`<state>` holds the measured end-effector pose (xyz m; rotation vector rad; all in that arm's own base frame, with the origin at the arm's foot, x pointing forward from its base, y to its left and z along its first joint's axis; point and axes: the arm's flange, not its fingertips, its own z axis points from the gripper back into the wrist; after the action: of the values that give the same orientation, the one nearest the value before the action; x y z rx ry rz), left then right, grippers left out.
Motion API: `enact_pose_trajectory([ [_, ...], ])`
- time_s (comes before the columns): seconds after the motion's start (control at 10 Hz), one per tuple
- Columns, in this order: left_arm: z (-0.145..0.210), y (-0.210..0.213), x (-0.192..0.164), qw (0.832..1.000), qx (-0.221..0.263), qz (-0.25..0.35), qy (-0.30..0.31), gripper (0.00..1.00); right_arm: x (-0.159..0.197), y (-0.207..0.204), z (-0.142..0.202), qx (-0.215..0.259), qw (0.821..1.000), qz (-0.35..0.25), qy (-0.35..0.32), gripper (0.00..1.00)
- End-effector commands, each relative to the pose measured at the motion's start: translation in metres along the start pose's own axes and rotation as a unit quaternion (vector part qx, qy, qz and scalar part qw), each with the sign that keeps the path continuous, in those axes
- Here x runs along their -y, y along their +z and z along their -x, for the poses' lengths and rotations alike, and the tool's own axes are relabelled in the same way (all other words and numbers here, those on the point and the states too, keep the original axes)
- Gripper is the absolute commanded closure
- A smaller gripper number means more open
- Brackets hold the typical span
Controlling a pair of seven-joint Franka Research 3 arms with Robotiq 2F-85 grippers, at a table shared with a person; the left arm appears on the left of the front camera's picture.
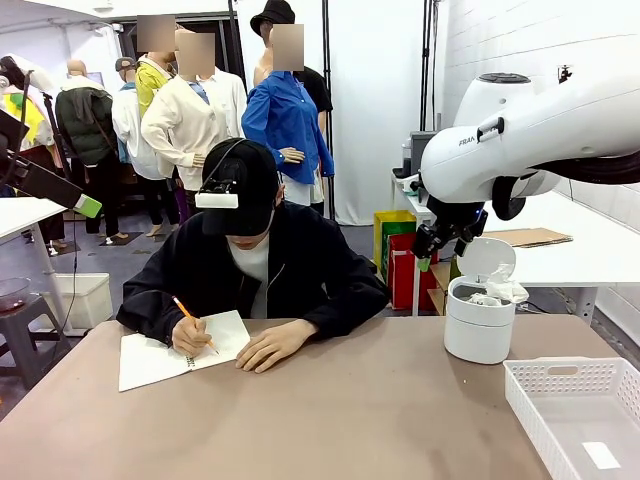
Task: Sort the paper based on its condition.
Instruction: If a person hands you a paper, place it in the Organizing basket , and if it's crumpled, put it in the Trash can.
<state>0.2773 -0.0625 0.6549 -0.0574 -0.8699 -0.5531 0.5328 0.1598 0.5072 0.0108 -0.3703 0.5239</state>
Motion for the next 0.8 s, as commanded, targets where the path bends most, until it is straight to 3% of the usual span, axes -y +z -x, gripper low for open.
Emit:
enact_pose_trajectory([
  [0.0, 0.002, 0.001, 0.0, 1.0, -0.003, 0.003, 0.001, 0.0, -0.001, -0.001, -0.003, 0.003, 1.0, 0.011, -0.004, 0.0],
  [0.3, 0.002, 0.001, 0.0, 1.0, -0.003, 0.003, 0.001, 0.0, 0.0, 0.0, 0.0, 0.0, 1.0, 0.0, 0.0, 0.0],
  [0.5, 0.002, 0.001, 0.0, 1.0, -0.003, 0.003, 0.001, 0.0, -0.039, 0.066, 0.048, 0.038, 0.995, -0.087, 0.033, 0.0],
  [0.7, 0.002, 0.001, 0.0, 1.0, -0.003, 0.003, 0.001, 0.0, -0.065, 0.094, 0.063, 0.057, 0.988, -0.128, 0.071, 0.0],
])
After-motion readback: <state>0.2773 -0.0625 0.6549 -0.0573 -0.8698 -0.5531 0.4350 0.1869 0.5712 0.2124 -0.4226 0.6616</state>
